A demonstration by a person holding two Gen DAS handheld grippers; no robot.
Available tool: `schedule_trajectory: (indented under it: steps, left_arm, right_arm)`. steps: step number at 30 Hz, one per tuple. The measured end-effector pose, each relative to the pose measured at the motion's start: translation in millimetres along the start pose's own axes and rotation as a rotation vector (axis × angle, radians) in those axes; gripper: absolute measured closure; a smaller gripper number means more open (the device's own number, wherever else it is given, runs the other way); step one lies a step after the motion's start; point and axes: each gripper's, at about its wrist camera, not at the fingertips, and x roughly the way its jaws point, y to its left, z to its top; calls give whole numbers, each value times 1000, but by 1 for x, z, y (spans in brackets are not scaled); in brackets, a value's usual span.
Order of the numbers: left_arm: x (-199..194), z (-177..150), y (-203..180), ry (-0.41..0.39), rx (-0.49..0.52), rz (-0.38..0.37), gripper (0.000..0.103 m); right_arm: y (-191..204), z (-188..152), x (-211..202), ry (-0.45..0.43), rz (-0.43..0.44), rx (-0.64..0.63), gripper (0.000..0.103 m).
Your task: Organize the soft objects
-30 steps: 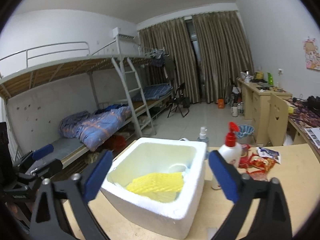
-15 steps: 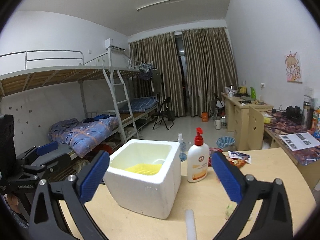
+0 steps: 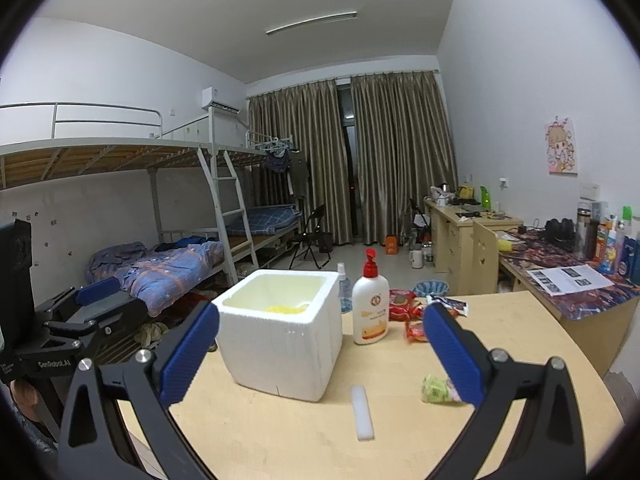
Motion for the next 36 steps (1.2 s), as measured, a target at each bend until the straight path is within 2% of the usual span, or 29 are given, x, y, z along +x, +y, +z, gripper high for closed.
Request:
schedule_trajectory:
  steps: [7, 16, 29, 36]
  left_arm:
    - [-12, -15, -5, 6, -30, -57, 0]
    - [-4, -32, -25, 38, -32, -132, 0]
    - [26, -43, -69, 77, -15, -258, 0]
    - [50, -48, -96, 102, 12, -331, 0]
  right_arm:
    - [2, -17, -23, -9, -32, 3, 0]
    - [-10, -42, -41, 6, -96, 19, 0]
    - [-45, -60, -49, 34, -177, 68, 0]
    - [-65, -72, -37, 92, -236, 77, 0]
